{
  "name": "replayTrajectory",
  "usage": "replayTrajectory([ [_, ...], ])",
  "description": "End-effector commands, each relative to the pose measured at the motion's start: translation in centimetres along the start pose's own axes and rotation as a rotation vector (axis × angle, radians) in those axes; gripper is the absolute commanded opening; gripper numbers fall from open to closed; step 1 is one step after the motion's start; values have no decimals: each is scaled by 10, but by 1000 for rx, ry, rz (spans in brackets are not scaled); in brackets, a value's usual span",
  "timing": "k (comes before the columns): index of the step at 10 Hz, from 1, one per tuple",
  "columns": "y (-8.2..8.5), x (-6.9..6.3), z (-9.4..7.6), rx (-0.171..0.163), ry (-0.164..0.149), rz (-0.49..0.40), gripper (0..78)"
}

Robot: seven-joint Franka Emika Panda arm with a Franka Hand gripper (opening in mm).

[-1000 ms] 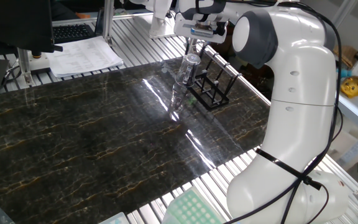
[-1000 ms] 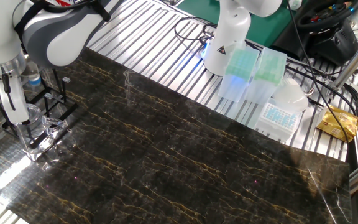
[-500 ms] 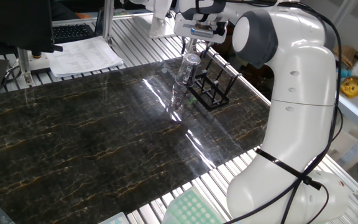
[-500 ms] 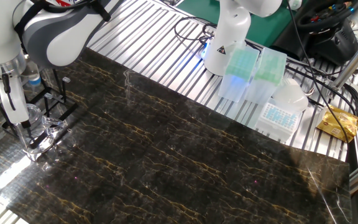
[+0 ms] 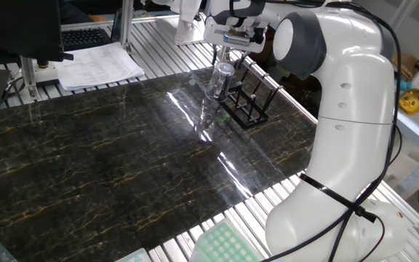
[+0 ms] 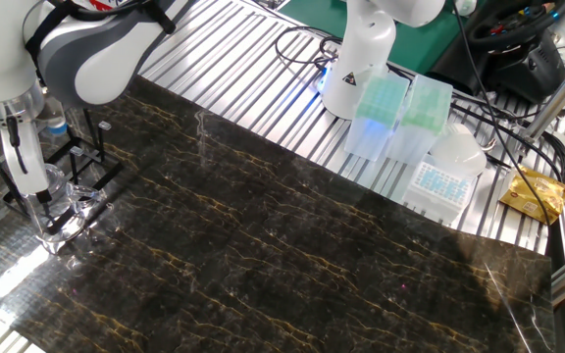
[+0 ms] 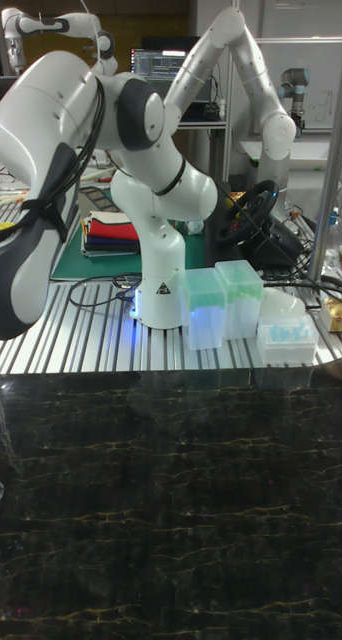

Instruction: Take the cup off the cup rack

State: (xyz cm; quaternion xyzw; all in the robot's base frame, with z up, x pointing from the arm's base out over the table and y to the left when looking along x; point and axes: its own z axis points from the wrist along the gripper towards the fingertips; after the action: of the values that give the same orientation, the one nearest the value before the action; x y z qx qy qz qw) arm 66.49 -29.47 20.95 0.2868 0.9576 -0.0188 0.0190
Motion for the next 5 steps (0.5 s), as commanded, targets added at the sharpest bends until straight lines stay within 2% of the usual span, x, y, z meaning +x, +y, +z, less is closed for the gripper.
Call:
replayTrajectory([
  [1,-7,0,3,2,-9,6,774],
  [5,-13,-3,8,-5,-6,-9,774],
])
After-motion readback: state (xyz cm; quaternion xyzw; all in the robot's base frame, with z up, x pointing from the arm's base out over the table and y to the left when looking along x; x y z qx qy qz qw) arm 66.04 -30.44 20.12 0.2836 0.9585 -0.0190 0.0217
